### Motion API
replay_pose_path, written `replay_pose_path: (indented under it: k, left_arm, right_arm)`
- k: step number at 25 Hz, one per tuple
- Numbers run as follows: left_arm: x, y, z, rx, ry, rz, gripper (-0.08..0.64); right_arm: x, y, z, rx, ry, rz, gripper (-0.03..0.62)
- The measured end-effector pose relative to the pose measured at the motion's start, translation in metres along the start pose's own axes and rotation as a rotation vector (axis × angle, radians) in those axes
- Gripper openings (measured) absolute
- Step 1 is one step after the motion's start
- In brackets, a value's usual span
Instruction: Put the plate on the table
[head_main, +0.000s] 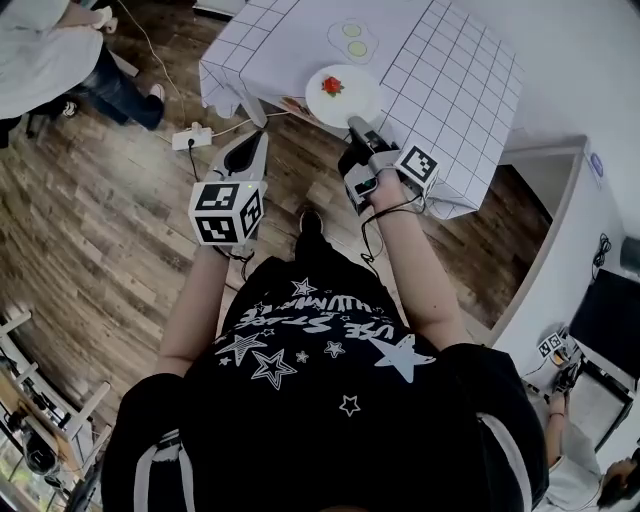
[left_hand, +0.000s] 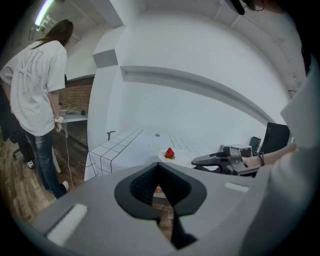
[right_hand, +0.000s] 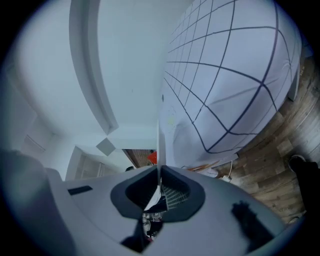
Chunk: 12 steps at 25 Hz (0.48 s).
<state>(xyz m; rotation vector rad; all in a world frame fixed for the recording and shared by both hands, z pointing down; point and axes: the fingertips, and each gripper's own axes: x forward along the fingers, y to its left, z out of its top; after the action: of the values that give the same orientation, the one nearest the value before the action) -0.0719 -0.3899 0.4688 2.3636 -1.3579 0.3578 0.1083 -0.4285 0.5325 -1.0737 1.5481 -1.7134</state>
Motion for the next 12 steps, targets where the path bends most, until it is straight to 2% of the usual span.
replay_pose_path:
  k: [4,12]
  left_arm:
    - [0.021,0.005,0.01,0.008,0.027,-0.001,0.009]
    - [0.05,0.015,0.026,0.051,0.007,0.001,0.009]
  right_arm:
    - [0.013,-0.011,0.006,-0.012,0.033,-0.035,0.026]
    - [0.025,-0.027,0.014,0.006,0.059,-0.073,0.026]
